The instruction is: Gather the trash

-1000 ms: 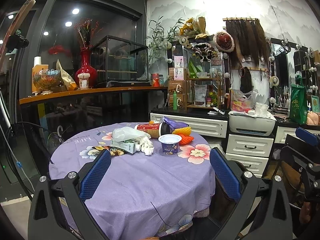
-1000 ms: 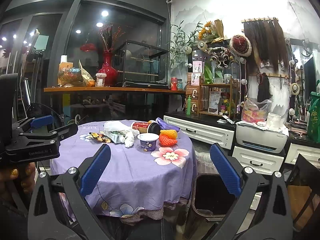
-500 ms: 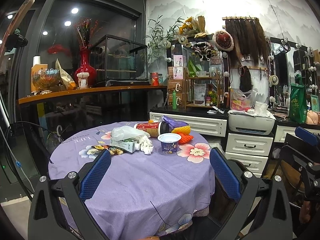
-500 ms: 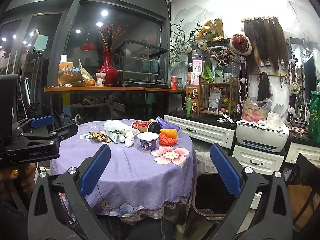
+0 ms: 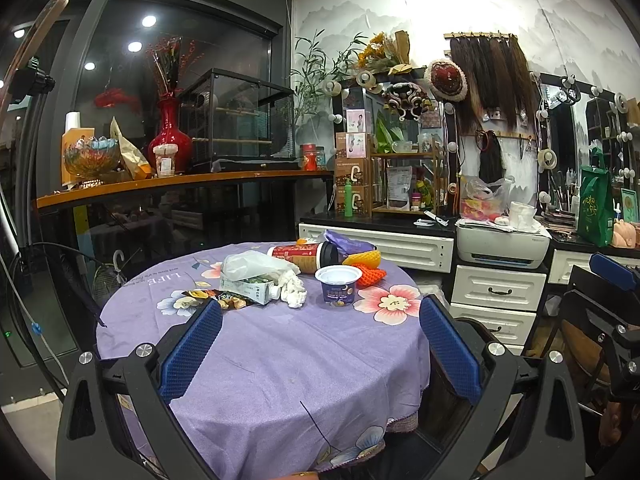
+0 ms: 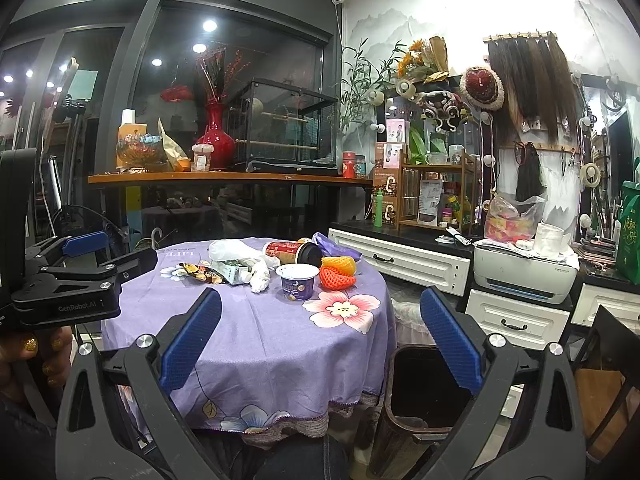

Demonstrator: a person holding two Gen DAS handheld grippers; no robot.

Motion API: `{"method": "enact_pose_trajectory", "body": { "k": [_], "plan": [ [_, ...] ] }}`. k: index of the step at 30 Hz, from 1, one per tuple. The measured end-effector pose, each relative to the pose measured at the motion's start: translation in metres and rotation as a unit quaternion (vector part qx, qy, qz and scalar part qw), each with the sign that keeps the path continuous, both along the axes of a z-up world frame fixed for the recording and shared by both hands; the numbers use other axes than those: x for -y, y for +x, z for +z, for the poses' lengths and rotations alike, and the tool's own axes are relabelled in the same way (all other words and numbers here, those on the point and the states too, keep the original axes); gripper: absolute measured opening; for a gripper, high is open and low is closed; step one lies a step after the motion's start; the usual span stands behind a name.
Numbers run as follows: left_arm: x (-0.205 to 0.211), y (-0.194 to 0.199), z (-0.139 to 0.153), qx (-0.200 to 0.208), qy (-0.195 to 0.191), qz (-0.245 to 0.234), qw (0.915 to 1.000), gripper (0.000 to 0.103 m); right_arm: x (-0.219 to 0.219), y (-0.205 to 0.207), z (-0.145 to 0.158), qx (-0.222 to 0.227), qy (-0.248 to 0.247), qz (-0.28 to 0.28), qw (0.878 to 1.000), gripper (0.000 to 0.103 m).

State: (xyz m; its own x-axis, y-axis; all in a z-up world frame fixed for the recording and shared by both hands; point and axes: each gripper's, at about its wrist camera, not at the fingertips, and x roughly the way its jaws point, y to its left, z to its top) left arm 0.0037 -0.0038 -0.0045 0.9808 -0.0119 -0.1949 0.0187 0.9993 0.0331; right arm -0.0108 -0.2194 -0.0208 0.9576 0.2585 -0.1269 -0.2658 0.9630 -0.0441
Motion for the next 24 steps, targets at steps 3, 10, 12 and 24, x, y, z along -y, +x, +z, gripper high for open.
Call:
{"method": "enact_pose_trajectory", "body": {
  "k": [3, 10, 12, 24],
  "plan": [
    [0.0002, 0.0001, 0.0003, 0.0, 0.0, 0.0, 1.0, 0.098, -0.0002, 0.0002, 0.0001, -0.001, 0.0, 0.0, 1.0, 0.098],
    [0.0008, 0.0005, -0.0002, 0.0, 0.0, 0.0, 1.0, 0.098, -0.001, 0.0004, -0.0016, -0.002, 0.0, 0.001, 1.0, 0.098],
    [0.0003, 0.0004, 0.0004, -0.001, 0.0, 0.0, 1.0, 0.098, -0.001, 0.0007, -0.0011, -0.002, 0.0, 0.0, 1.0, 0.098],
    [0.0012, 0.0016, -0.0017, -0.002, 0.0, -0.001, 1.0, 0.098, -0.0043, -0.0003, -0.0028, -0.004, 0.0, 0.001, 1.0, 0.098]
  ]
}}
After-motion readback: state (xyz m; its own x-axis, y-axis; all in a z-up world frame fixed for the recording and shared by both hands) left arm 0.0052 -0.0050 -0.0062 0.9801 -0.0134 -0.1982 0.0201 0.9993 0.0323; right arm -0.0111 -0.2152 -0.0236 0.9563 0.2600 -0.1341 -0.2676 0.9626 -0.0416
